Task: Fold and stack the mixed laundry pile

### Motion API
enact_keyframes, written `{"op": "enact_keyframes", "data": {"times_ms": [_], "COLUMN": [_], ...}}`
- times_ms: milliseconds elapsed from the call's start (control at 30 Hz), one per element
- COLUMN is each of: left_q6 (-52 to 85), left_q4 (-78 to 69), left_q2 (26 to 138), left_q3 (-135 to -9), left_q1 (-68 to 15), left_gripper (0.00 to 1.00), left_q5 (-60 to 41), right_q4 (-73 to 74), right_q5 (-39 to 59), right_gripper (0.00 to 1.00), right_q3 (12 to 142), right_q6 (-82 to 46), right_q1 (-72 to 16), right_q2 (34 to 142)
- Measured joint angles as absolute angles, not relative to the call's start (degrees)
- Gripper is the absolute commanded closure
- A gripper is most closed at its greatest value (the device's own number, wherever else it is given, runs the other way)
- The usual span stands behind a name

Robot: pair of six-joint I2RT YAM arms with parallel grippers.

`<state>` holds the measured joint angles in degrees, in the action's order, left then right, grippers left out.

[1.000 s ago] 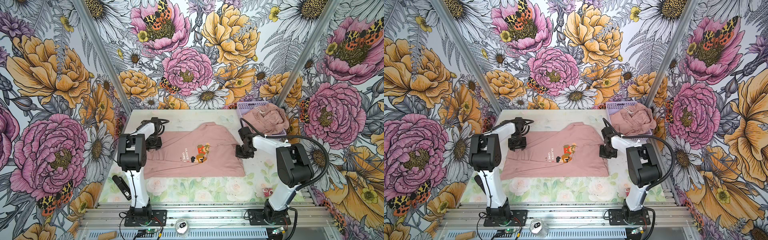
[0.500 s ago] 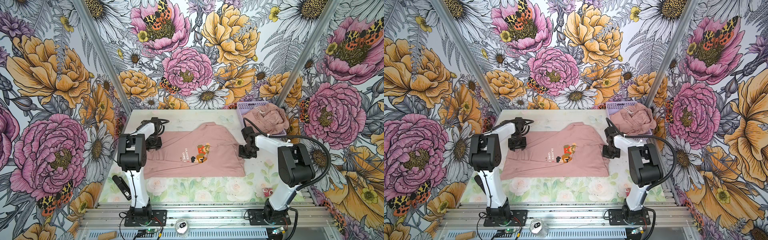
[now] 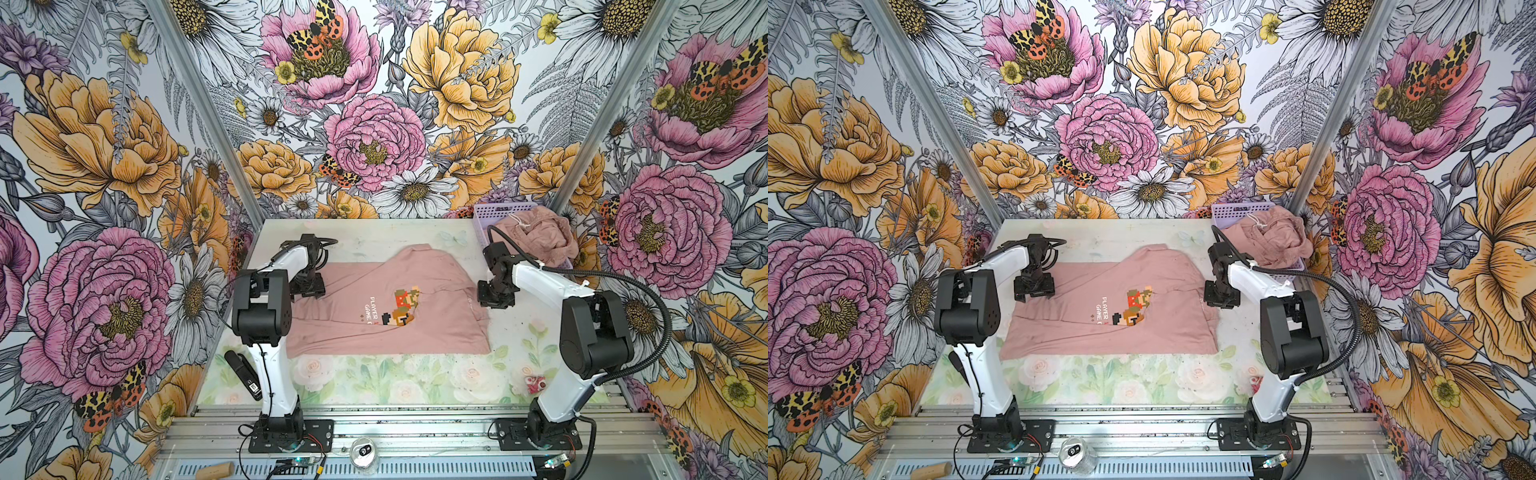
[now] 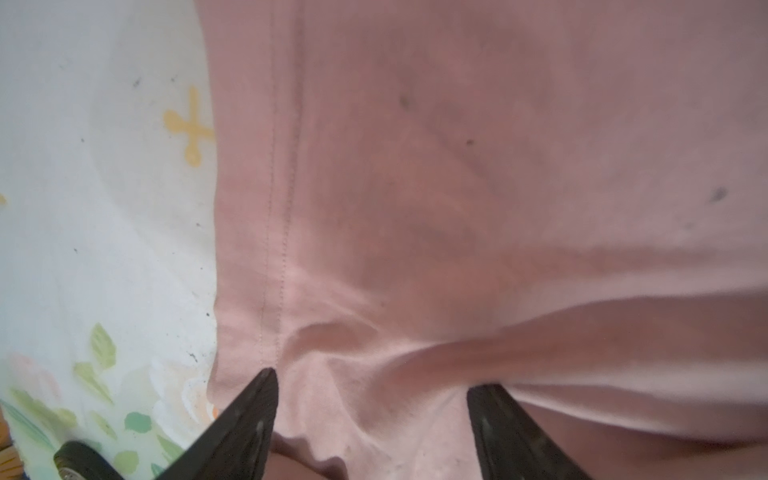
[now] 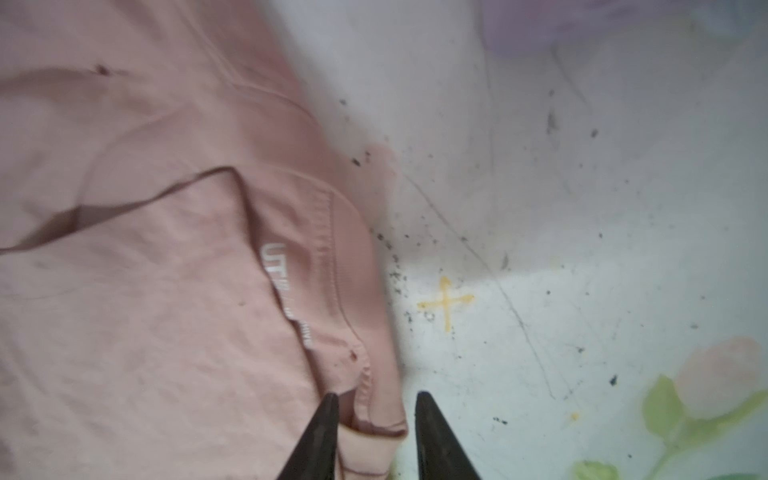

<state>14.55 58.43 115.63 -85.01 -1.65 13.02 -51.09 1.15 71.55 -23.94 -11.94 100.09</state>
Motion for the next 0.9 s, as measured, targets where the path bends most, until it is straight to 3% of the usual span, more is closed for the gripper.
{"op": "enact_keyframes", "data": {"times_ms": [367,600,900], "left_q6": [17.2,19.7,23.1], "left_q4": [51.5,42.3,38.3], "left_q2": [104.0,107.8,105.1], "left_q3": [-77.3,-69.9,-65.7], "left_q1": [-6.3,-7.2,-7.5], "left_gripper": [0.19,0.24,0.29], "left_q5": [7.6,2.1,1.5], "right_q4": [-42.3,-35.2,-32.2], "right_q5": [3.8,3.9,4.3], "right_gripper": [0.62,0.62,0.61], "right_q3": [86.4,86.7,79.9], "right_q6": [-24.3,-23.9,-23.0], "right_q1": [-19.5,-19.5,-19.2], "right_q2": [112.5,120.5,116.7]}}
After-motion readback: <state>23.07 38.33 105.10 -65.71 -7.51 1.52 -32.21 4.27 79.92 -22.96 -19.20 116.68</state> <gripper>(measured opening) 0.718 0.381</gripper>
